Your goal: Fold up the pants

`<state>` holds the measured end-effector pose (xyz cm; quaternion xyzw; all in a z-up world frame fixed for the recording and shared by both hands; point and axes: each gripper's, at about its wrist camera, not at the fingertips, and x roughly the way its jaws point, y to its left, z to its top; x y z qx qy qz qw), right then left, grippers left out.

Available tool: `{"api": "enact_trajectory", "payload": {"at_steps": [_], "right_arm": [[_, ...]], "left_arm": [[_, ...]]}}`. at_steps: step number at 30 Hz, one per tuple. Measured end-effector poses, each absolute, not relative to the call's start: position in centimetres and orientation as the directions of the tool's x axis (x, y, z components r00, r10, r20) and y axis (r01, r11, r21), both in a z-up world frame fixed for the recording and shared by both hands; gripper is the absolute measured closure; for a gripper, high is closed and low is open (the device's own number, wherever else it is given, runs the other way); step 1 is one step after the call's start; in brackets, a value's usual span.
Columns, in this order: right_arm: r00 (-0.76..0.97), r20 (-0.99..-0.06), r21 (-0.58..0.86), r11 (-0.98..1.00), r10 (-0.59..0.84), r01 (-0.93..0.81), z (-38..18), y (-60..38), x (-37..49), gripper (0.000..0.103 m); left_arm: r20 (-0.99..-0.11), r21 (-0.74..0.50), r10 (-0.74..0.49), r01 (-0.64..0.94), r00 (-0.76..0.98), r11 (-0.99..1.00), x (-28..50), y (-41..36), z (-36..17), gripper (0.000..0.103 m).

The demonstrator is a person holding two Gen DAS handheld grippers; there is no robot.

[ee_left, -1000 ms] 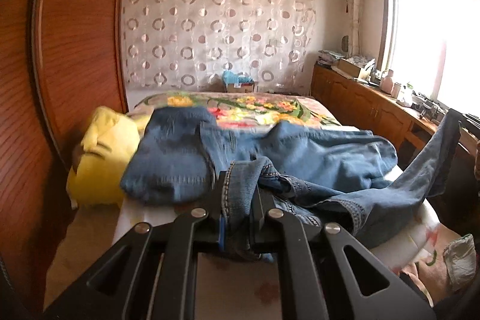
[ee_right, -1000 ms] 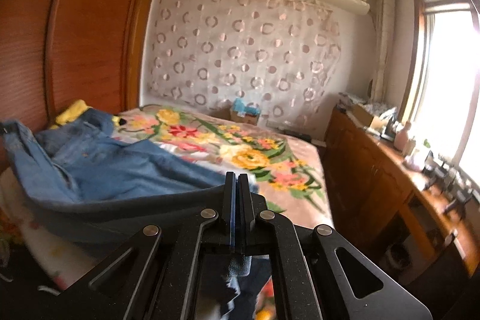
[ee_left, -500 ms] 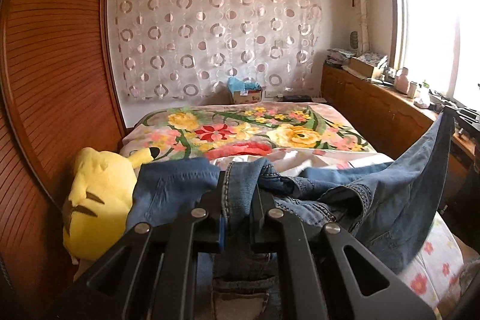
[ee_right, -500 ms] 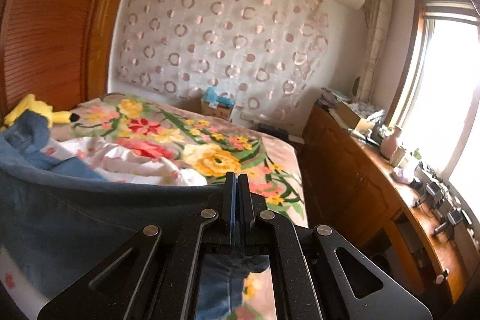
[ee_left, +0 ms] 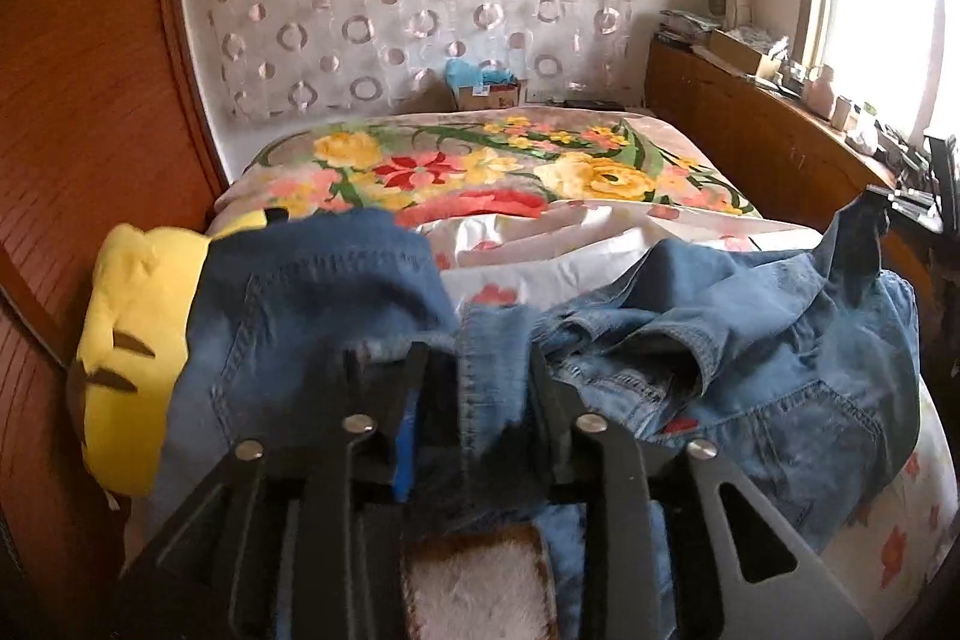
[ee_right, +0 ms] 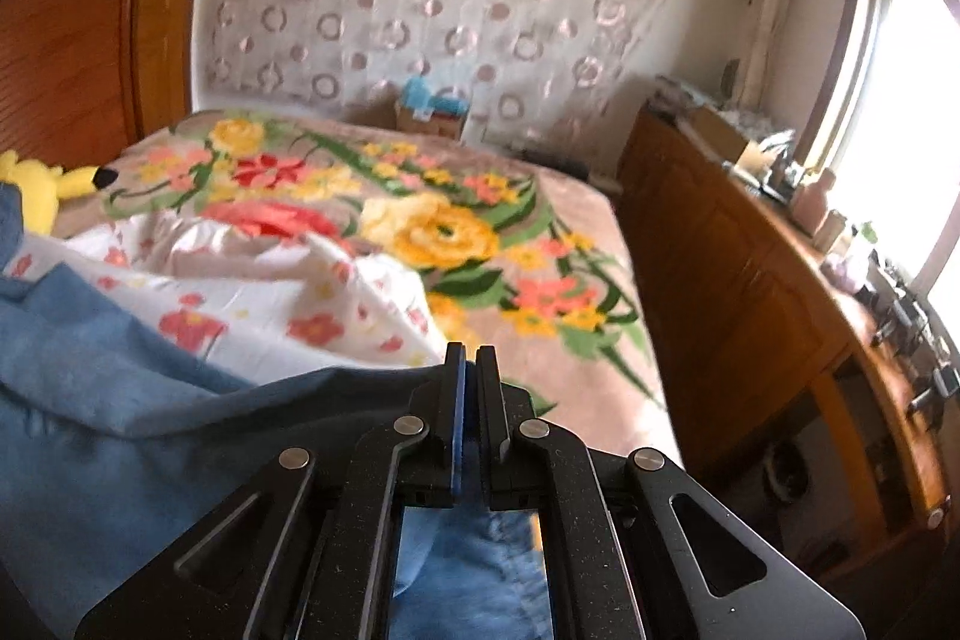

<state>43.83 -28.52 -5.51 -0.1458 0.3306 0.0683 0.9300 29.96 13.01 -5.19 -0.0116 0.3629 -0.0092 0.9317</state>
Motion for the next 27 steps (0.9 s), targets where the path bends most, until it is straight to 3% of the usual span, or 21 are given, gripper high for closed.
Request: {"api": "enact_trajectory", "payload": {"at_steps": [2, 4, 6, 13, 20, 22, 27], "right_arm": [[0.77, -0.638, -0.228, 0.946, 0.035, -0.232, -5.6, -28.1, 43.6, 0.094], [0.77, -0.636, -0.224, 0.944, 0.047, -0.242, -5.3, -27.9, 42.7, 0.072], [0.779, -0.623, -0.206, 0.946, 0.072, -0.252, -4.4, -27.7, 41.5, 0.065], [0.756, -0.62, -0.138, 0.92, 0.208, -0.366, -2.7, -25.7, 36.8, 0.05], [0.717, -0.625, -0.066, 0.894, 0.31, -0.444, -2.6, -23.6, 31.8, 0.045], [0.704, -0.63, -0.044, 0.89, 0.328, -0.454, -3.1, -23.2, 30.3, 0.038], [0.672, -0.651, -0.01, 0.881, 0.353, -0.473, -4.7, -22.5, 27.3, 0.036]], "left_arm": [[-0.662, -0.065, -0.054, 0.014, 0.748, 0.998, 28.9, 13.3, -4.8, 0.069], [-0.643, -0.082, -0.068, 0.02, 0.763, 0.996, 28.2, 13.5, -4.0, 0.067], [-0.615, -0.093, -0.075, 0.022, 0.785, 0.995, 27.6, 13.8, -3.2, 0.066], [-0.575, -0.099, -0.088, 0.037, 0.813, 0.994, 24.9, 13.5, -2.0, 0.066], [-0.585, -0.074, -0.066, 0.028, 0.809, 0.997, 22.5, 12.5, -3.6, 0.066], [-0.58, -0.069, -0.061, 0.025, 0.812, 0.997, 21.6, 12.2, -4.1, 0.066], [-0.592, -0.053, -0.051, 0.024, 0.804, 0.998, 19.7, 11.7, -4.9, 0.066]]}}
